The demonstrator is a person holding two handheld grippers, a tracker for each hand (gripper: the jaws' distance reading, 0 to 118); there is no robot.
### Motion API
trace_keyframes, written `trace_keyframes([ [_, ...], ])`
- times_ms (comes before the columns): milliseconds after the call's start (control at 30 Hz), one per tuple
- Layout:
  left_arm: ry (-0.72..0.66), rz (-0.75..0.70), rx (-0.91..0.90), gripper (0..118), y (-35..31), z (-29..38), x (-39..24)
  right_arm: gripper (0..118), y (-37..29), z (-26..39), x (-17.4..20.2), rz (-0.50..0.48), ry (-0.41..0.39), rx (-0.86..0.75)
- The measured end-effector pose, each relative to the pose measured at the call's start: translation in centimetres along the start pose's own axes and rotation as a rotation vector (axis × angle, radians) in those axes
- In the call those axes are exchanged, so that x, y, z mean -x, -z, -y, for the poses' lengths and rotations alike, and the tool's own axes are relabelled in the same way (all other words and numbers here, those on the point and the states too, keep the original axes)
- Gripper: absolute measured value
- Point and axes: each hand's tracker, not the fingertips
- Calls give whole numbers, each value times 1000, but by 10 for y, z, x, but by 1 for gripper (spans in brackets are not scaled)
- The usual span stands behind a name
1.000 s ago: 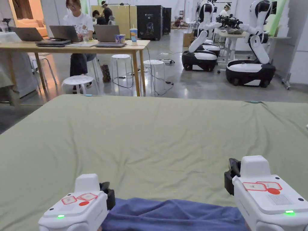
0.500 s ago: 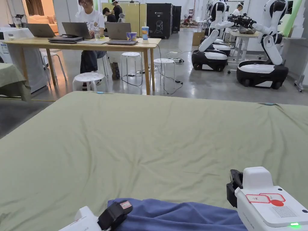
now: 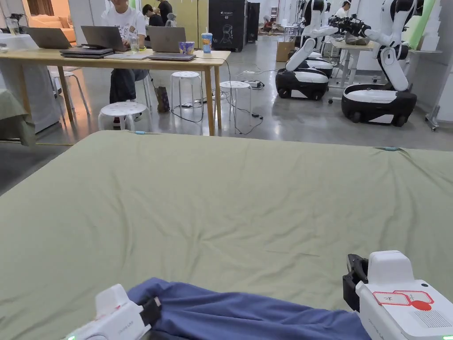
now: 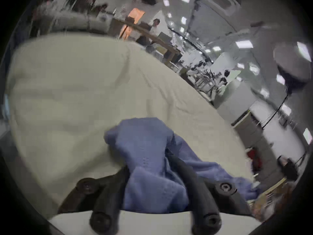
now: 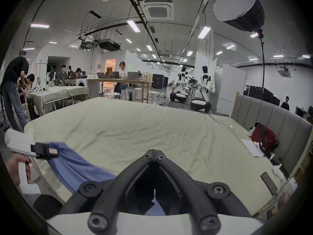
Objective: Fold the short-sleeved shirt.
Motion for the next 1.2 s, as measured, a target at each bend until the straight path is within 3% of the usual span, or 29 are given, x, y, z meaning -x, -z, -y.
trace_keyframes([
  [133,274,-102,-47,8,-8,-10,-14,0,2,4,-2,-8,18,4],
  [233,488,-121,-105,8,-16,-6,-62,0,4,9,-5,-13,25,5],
  [400,830,-38,-116,8,-21,43,-170,0,-6,10,-16,-17,26,5],
  [533,992,21,-32,8,-9,96,-222,0,-16,19,-32,-18,47,13],
  [700,995,4,70,9,15,135,-225,0,-24,30,-46,-2,67,33],
  [767,1017,2,77,29,16,138,-223,0,-26,30,-50,-7,77,36],
  [833,932,70,62,76,9,130,-221,0,-32,26,-50,-8,83,34],
  [867,870,125,36,85,1,123,-219,0,-34,25,-50,-10,86,34],
  [1033,473,303,-49,87,-50,74,-195,0,-35,23,-48,-29,110,38],
  [1100,307,295,-26,75,-32,66,-171,0,-33,26,-48,-34,115,39],
  [1167,199,293,33,0,-22,58,-152,0,-32,26,-50,-40,126,42],
  [1200,181,293,61,0,-14,58,-151,0,-31,26,-51,-37,131,44],
])
